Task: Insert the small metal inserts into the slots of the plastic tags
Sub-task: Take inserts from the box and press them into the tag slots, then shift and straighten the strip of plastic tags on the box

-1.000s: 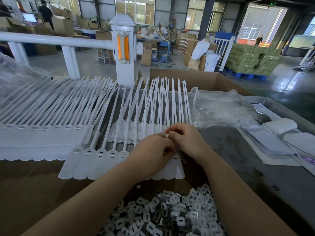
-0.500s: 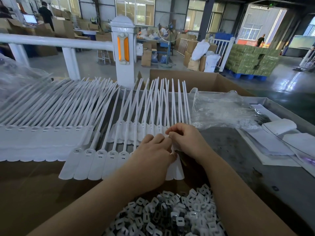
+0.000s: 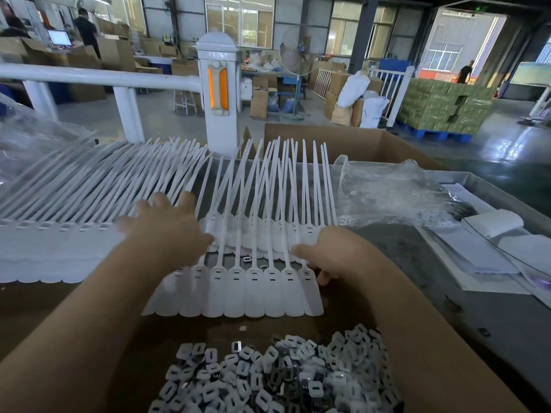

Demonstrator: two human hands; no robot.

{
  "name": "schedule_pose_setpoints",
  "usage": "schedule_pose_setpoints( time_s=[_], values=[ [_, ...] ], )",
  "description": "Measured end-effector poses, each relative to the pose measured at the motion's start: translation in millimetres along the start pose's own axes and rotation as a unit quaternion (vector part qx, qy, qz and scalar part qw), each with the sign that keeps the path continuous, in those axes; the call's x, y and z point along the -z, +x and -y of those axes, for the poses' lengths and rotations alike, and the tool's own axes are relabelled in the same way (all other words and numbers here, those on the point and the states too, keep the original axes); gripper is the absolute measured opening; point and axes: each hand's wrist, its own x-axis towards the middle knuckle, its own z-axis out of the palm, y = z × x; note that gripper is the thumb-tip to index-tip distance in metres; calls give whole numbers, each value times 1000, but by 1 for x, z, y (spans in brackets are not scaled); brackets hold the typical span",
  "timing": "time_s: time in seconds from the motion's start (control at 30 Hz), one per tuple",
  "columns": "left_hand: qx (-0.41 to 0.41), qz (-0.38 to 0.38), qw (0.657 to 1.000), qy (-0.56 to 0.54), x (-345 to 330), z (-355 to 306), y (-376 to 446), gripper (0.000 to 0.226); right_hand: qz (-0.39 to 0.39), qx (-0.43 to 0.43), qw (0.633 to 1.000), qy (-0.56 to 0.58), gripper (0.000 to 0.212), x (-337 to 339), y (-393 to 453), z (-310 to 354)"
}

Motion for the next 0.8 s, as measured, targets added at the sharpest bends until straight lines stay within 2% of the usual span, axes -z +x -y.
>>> schedule_pose_setpoints(
  time_s=[0.07, 0.13, 0.3, 0.37, 0.43, 0.53, 0.6, 0.7, 0.8],
  values=[
    [43, 40, 998, -34, -2, 18, 8, 84, -1, 3, 1000, -21, 47, -2, -1, 3],
    [50, 69, 995, -46, -4, 29, 15, 91, 6, 3, 1000, -13, 48, -3, -2, 5],
    [62, 71, 989, -111, -4, 43, 29, 105, 39, 6, 992, 117, 41, 2, -7, 2],
    [63, 74, 985, -142, -5, 52, 32, 103, 36, -10, 983, 177, 48, 4, -7, 1],
    [56, 82, 977, -189, -4, 58, 34, 91, 40, -20, 981, 189, 50, 3, -7, 1],
    [37, 85, 962, -258, -1, 64, 37, 58, 50, -13, 987, 155, 42, 2, -6, 3],
    [25, 95, 947, -305, 2, 66, 36, 51, 55, -5, 990, 129, 40, 3, -6, 4],
    [-3, 144, 909, -392, 5, 74, 32, 38, 76, 0, 988, 136, 35, 4, -5, 3],
    [-34, 172, 851, -495, 9, 87, 29, 18, 116, 6, 966, 232, 23, 9, -7, -1]
  ],
)
